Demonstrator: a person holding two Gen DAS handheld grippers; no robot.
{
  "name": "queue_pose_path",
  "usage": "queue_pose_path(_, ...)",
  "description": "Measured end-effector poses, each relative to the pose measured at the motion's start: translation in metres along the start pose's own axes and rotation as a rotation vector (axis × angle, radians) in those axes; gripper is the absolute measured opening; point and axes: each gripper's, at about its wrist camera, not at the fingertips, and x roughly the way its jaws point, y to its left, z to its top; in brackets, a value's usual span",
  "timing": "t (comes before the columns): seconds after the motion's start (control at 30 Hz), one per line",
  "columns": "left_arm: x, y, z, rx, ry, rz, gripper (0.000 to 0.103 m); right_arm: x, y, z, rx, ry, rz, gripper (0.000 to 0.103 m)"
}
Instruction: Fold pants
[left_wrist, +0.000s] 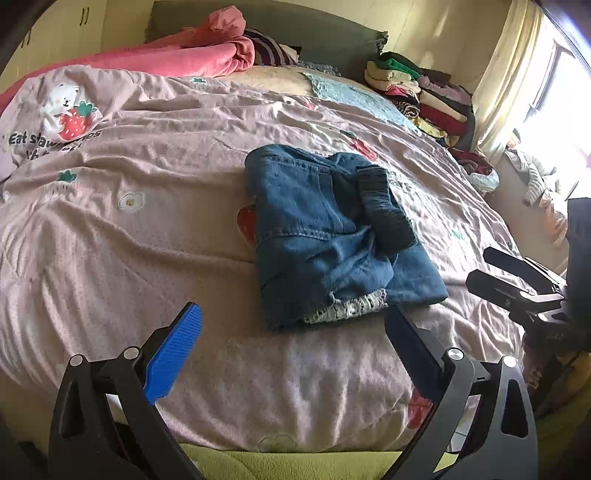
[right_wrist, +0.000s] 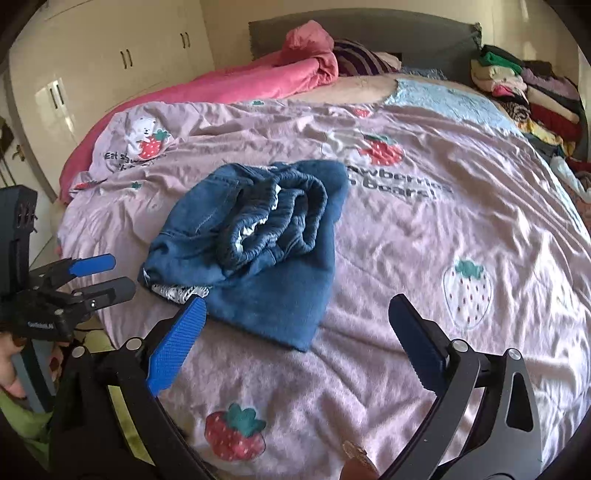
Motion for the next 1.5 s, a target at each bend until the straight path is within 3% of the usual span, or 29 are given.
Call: queue_pose_path(1.5,-0.011,-0.001,0.001,-0.011,-0.009,0.059,0.099,-0.013,-0.004,0.002,0.006,-0.003,-0.046,0.094)
